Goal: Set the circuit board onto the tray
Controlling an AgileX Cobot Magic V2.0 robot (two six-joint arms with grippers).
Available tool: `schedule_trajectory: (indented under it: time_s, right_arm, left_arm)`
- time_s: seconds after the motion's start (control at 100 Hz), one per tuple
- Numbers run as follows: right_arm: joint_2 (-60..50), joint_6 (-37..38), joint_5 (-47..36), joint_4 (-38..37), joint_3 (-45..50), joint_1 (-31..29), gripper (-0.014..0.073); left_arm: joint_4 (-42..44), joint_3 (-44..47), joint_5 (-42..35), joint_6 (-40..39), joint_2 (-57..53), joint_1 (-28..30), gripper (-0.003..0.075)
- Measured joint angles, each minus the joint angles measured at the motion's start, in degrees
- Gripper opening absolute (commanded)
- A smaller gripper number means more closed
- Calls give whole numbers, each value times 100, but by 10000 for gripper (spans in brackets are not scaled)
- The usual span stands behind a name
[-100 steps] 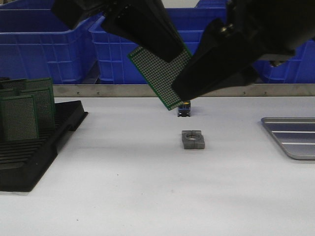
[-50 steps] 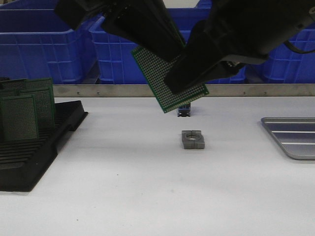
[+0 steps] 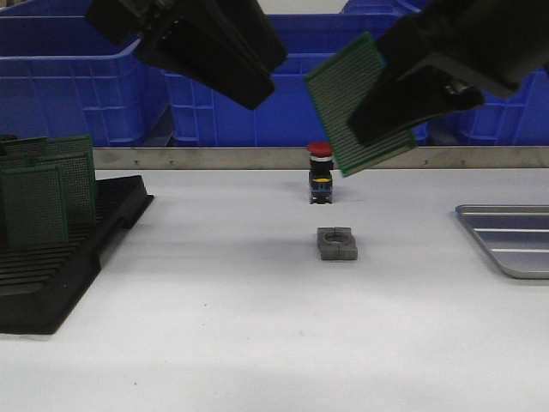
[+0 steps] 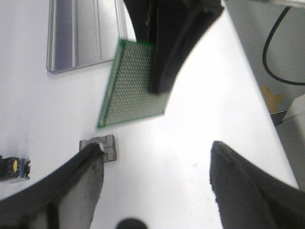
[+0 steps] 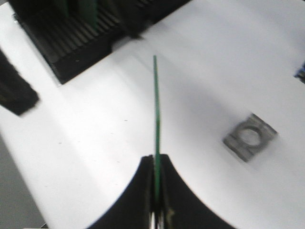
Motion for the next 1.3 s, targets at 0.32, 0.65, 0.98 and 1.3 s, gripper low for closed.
schedule_trajectory:
  time_s: [0.32,0.65,0.98,1.3]
  right_arm:
    - [655,245,83,303,0,-2247,-115]
    - [2060,288,-247,555,-289,-3118,106]
    - [2336,288,-288,576,-598,-3132,510]
    - [1780,278,-309,576,-598,-3132,486]
  left_arm:
    - [0,0,-11,0,0,137,439]
    - [0,0,-11,-10,0,137,439]
    - [176,0,-11,-10,-10,259,439]
    - [1707,0,13,-20,-123,1258,439]
